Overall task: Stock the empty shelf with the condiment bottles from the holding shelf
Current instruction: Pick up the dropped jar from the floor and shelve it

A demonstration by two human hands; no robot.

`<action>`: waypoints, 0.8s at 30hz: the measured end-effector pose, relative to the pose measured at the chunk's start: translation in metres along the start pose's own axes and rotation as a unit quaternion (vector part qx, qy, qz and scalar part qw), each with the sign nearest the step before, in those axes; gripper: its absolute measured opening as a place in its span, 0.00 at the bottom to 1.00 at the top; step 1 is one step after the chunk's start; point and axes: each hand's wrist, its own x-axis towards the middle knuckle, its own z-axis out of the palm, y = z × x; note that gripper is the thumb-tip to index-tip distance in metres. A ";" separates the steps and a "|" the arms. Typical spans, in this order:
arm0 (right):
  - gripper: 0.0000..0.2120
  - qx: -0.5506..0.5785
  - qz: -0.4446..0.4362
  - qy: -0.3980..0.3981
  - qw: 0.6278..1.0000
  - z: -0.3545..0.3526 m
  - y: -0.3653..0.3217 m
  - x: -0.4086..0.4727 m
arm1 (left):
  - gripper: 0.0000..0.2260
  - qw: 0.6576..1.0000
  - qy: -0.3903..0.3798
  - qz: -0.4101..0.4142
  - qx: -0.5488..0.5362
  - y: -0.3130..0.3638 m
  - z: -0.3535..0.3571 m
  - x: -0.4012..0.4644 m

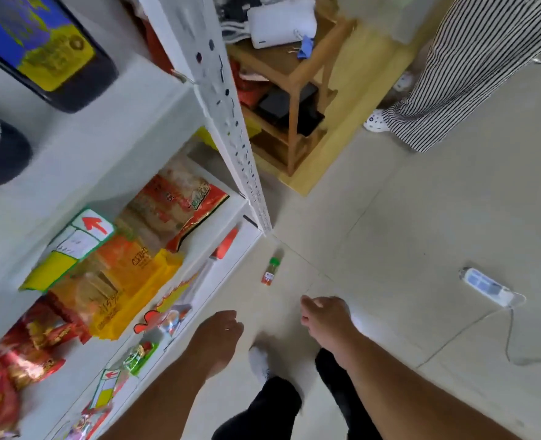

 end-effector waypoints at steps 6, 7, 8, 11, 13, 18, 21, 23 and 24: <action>0.22 -0.013 0.017 0.016 1.000 0.024 0.043 0.141 | 0.19 0.999 -0.023 -0.026 0.029 -0.015 0.067 0.131; 0.23 -0.019 0.018 0.015 1.000 0.031 0.051 0.166 | 0.19 0.999 -0.032 -0.030 0.028 -0.017 0.079 0.151; 0.23 -0.017 0.017 0.016 1.000 0.040 0.060 0.193 | 0.20 0.998 -0.037 -0.024 0.039 -0.021 0.092 0.173; 0.22 0.003 0.024 0.022 0.999 0.070 0.079 0.271 | 0.20 0.995 -0.057 -0.009 0.087 -0.040 0.126 0.245; 0.21 0.012 0.022 0.023 0.999 0.092 0.090 0.322 | 0.22 0.992 -0.064 -0.001 0.107 -0.058 0.150 0.298; 0.25 -0.015 0.029 0.010 0.999 0.142 0.117 0.432 | 0.27 0.993 -0.059 -0.006 0.099 -0.096 0.187 0.405; 0.26 -0.025 0.031 0.011 0.999 0.165 0.124 0.474 | 0.29 0.992 -0.054 0.004 0.114 -0.107 0.204 0.446; 0.25 -0.040 0.039 0.010 0.998 0.179 0.128 0.497 | 0.30 0.992 -0.059 0.010 0.111 -0.113 0.215 0.464; 0.26 -0.040 0.047 0.017 0.998 0.186 0.129 0.506 | 0.31 0.992 -0.061 0.010 0.108 -0.116 0.218 0.471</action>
